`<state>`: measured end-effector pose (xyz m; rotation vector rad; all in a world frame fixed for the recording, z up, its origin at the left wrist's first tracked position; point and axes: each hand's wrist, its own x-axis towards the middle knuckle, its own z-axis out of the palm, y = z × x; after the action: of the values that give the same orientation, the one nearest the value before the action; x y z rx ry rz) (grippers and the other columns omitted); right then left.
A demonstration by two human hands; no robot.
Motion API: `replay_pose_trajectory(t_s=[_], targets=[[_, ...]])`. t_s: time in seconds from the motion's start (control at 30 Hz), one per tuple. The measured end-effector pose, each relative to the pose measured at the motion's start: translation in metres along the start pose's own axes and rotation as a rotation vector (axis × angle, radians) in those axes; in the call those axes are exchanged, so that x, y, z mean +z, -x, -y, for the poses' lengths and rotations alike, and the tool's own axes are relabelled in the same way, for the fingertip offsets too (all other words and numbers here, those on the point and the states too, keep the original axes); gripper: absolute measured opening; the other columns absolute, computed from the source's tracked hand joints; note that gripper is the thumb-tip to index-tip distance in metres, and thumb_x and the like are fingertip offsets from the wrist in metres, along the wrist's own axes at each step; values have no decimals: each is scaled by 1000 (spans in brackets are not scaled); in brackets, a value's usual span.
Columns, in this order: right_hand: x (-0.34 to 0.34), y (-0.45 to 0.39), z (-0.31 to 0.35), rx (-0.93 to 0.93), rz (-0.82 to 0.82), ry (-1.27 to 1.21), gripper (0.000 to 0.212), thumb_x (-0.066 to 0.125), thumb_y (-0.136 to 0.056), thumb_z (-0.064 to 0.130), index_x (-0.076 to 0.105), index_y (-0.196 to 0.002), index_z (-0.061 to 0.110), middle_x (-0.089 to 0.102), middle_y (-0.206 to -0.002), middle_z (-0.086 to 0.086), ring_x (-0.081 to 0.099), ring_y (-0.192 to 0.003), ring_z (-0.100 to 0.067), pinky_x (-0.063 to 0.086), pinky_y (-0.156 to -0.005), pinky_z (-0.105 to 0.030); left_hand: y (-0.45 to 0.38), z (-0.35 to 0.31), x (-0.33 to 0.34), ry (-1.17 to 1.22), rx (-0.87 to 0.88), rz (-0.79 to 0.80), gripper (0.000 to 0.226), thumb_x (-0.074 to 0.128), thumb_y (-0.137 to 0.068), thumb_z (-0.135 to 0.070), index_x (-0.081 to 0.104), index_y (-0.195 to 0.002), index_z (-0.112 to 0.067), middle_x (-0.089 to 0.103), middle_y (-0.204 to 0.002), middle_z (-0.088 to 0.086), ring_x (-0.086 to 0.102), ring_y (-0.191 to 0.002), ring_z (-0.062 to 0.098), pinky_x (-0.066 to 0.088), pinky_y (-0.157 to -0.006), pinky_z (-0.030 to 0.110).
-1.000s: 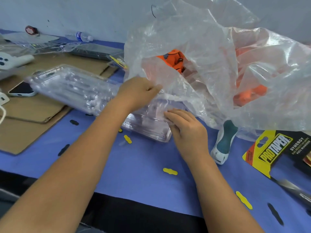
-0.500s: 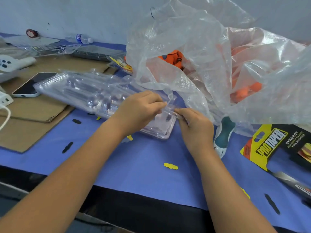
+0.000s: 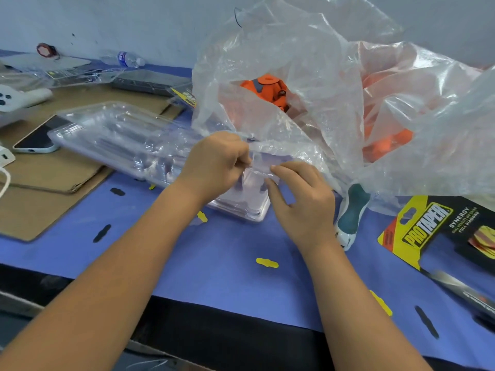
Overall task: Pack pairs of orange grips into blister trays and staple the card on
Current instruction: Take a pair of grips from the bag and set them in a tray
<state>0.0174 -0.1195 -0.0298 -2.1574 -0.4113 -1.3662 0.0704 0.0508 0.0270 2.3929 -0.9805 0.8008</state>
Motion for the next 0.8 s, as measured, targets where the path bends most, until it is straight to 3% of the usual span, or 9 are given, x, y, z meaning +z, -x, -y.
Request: replay_pose_trajectory(t_s=[0.13,0.2,0.27,0.37,0.47,0.57,0.67,0.73,0.8], targets=[[1,0,1,-15,15,-32,21,65,-91,20,75,-97,2,72,-97,-9,67,-87,-30,54,-77,-35,-2,-2,-3,-16,25,24,22,75,-59,5,54,-56,-3,49,-57,6,48,-59,27,35,-52,31],[2,0,2,23,17,-39,18,65,-91,16,73,-98,1,71,-98,-9,66,-89,-30,51,-78,-31,-4,1,-7,30,24,83,36,88,-63,-21,56,-60,-5,47,-62,-3,45,-62,20,33,-57,30],[3,1,1,83,19,-22,14,67,-90,10,72,-99,0,70,-98,-10,66,-90,-32,48,-77,-29,-7,4,-14,95,2,124,39,85,-66,-41,65,-69,-8,54,-68,-6,50,-68,17,39,-61,32],[3,0,0,173,33,-62,11,69,-86,4,71,-97,1,70,-96,-8,65,-89,-30,47,-77,-28,-6,9,-16,111,40,137,14,78,-80,-22,76,-88,-11,59,-80,-7,55,-79,16,49,-69,38],[1,0,0,290,30,-165,13,64,-86,3,72,-95,6,68,-92,0,63,-84,-18,48,-73,-22,0,11,-11,17,105,12,24,70,-82,1,75,-103,-11,68,-92,4,63,-87,29,51,-75,44],[-1,-3,-4,455,-63,-213,13,61,-88,10,72,-96,8,63,-88,7,58,-79,-5,44,-67,-9,15,9,0,-119,86,-174,50,73,-77,-15,60,-124,-22,63,-120,7,57,-105,32,44,-91,46],[-3,-5,-9,533,-178,-194,14,58,-91,16,69,-95,8,63,-86,5,54,-77,-5,43,-69,-11,37,7,11,-210,119,-283,40,68,-78,-28,52,-115,-22,54,-127,9,55,-108,34,34,-97,39],[-5,-7,-11,556,-222,-185,11,56,-94,15,64,-95,9,60,-86,6,54,-79,-10,43,-72,-17,45,6,15,-176,205,-200,37,68,-78,-35,51,-106,-17,55,-121,8,56,-103,34,35,-95,37],[-6,-8,-14,583,-232,-201,7,54,-96,19,58,-97,13,56,-84,14,54,-80,-9,41,-72,-14,45,6,17,-141,234,3,51,70,-76,-45,54,-115,-15,58,-117,9,55,-102,31,38,-95,36]])
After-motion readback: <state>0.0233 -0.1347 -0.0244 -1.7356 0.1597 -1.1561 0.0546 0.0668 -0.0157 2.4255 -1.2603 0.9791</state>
